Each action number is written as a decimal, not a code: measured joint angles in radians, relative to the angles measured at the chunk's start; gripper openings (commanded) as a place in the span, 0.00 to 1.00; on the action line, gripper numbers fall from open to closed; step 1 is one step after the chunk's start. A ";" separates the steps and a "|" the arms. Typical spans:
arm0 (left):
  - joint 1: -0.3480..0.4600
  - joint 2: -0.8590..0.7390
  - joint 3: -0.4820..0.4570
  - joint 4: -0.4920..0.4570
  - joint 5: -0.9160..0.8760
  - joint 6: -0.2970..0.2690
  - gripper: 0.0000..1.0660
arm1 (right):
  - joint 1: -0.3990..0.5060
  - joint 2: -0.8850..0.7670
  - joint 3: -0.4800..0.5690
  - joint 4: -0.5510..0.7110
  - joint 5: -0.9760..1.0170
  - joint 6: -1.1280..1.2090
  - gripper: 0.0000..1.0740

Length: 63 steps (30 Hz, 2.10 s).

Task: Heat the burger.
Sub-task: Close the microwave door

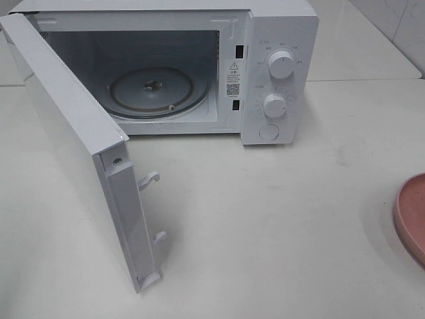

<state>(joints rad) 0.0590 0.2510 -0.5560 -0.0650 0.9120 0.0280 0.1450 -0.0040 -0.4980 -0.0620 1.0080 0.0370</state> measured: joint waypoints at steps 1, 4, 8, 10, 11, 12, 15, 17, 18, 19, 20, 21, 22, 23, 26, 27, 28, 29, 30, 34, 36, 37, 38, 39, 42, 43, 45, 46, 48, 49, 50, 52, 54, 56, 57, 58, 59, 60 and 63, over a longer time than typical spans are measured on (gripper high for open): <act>0.000 0.000 0.000 0.000 0.000 0.000 0.51 | 0.000 0.000 0.000 0.000 0.000 0.000 0.70; 0.000 0.054 0.000 0.000 -0.041 0.000 0.39 | 0.000 0.000 0.000 -0.001 0.000 0.000 0.70; 0.000 0.150 0.002 0.000 -0.109 0.000 0.06 | 0.000 0.000 0.000 -0.001 0.000 0.000 0.70; 0.000 0.188 0.008 0.000 -0.151 0.000 0.00 | 0.000 0.000 0.000 -0.001 0.000 0.000 0.70; 0.000 0.210 0.013 0.000 -0.171 0.000 0.00 | 0.000 0.000 0.000 -0.001 0.000 0.000 0.70; 0.000 0.210 0.013 0.000 -0.171 0.000 0.00 | 0.000 0.000 0.000 -0.001 0.000 0.000 0.70; 0.000 0.270 0.048 0.000 -0.262 0.008 0.00 | 0.000 0.000 0.000 -0.001 0.000 0.000 0.70; 0.000 0.322 0.097 -0.001 -0.395 0.029 0.00 | 0.000 0.000 0.000 -0.001 0.000 0.000 0.70; 0.000 0.322 0.097 -0.001 -0.395 0.029 0.00 | 0.000 0.000 0.000 -0.001 0.000 0.000 0.70; 0.000 0.350 0.133 -0.002 -0.498 0.042 0.00 | 0.000 0.000 0.000 -0.001 0.000 0.000 0.70; 0.000 0.380 0.169 -0.002 -0.611 0.054 0.00 | 0.000 0.000 0.000 -0.001 0.000 0.000 0.70; 0.000 0.380 0.169 -0.002 -0.611 0.054 0.00 | 0.000 0.000 0.000 -0.001 0.000 0.000 0.70; 0.000 0.396 0.190 -0.002 -0.676 0.057 0.00 | 0.000 0.000 0.000 -0.001 0.000 0.000 0.70; 0.000 0.396 0.190 -0.002 -0.676 0.057 0.00 | 0.000 0.000 0.000 -0.001 0.000 0.000 0.70; 0.000 0.468 0.255 -0.002 -0.912 0.060 0.00 | 0.000 0.000 0.000 -0.001 0.000 0.000 0.70; 0.000 0.486 0.268 0.000 -0.965 0.060 0.00 | 0.000 0.000 0.000 -0.001 0.000 0.000 0.70; 0.000 0.535 0.286 0.008 -1.057 0.060 0.00 | 0.000 0.000 0.000 -0.001 0.000 0.000 0.70; 0.000 0.535 0.286 0.008 -1.057 0.060 0.00 | 0.000 0.000 0.000 -0.001 0.000 0.000 0.70; 0.000 0.582 0.297 0.027 -1.133 0.060 0.00 | 0.000 0.000 0.000 -0.001 0.000 0.000 0.70; 0.000 0.659 0.303 0.071 -1.233 0.058 0.00 | 0.000 0.000 0.000 -0.001 0.000 0.000 0.70; 0.000 0.737 0.303 0.132 -1.322 0.037 0.00 | 0.000 0.000 0.000 -0.001 0.000 0.000 0.70; 0.000 0.737 0.303 0.132 -1.322 0.037 0.00 | 0.000 0.000 0.000 -0.001 0.000 0.000 0.70; 0.000 0.779 0.303 0.178 -1.368 0.001 0.00 | 0.000 0.000 0.000 -0.001 0.000 0.000 0.70; 0.000 0.802 0.303 0.199 -1.389 -0.020 0.00 | 0.000 0.000 0.000 -0.001 0.000 0.000 0.70; -0.005 0.842 0.303 0.236 -1.429 -0.059 0.00 | 0.000 0.000 0.000 -0.001 0.000 0.000 0.70; -0.011 0.864 0.303 0.256 -1.451 -0.077 0.00 | 0.000 0.000 0.000 -0.001 0.000 0.000 0.70; -0.031 0.902 0.303 0.286 -1.490 -0.096 0.00 | 0.000 0.000 0.000 -0.001 0.000 0.000 0.70; -0.047 0.924 0.303 0.298 -1.506 -0.101 0.00 | 0.000 0.000 0.000 -0.001 0.000 0.000 0.70; -0.083 0.967 0.303 0.314 -1.545 -0.104 0.00 | 0.000 0.000 0.000 -0.001 0.000 0.000 0.70; -0.098 0.985 0.303 0.315 -1.557 -0.105 0.00 | 0.000 0.000 0.000 -0.001 0.000 0.000 0.70; -0.133 1.026 0.301 0.316 -1.588 -0.105 0.00 | 0.000 0.000 0.000 -0.001 0.000 0.000 0.70; -0.153 1.048 0.297 0.316 -1.606 -0.105 0.00 | 0.000 0.000 0.000 -0.001 0.000 0.000 0.70; -0.192 1.091 0.286 0.309 -1.641 -0.105 0.00 | 0.000 0.000 0.000 -0.001 0.000 0.000 0.70; -0.239 1.144 0.275 0.275 -1.714 -0.105 0.00 | 0.000 0.000 0.000 -0.001 0.000 0.000 0.70; -0.239 1.144 0.275 0.275 -1.714 -0.105 0.00 | 0.000 0.000 0.000 -0.001 0.000 0.000 0.70; -0.264 1.176 0.272 0.250 -1.758 -0.105 0.00 | 0.000 0.000 0.000 -0.001 0.000 0.000 0.70; -0.264 1.176 0.272 0.250 -1.758 -0.105 0.00 | 0.000 0.000 0.000 -0.001 0.000 0.000 0.70; -0.278 1.193 0.270 0.237 -1.774 -0.102 0.00 | 0.000 0.000 0.000 -0.001 0.000 0.000 0.70; -0.332 1.258 0.255 0.196 -1.811 -0.088 0.00 | 0.000 0.000 0.000 -0.001 0.000 0.000 0.70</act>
<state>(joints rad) -0.2730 1.5090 -0.3010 0.1310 -0.8990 -0.0600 0.1450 -0.0040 -0.4980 -0.0630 1.0080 0.0370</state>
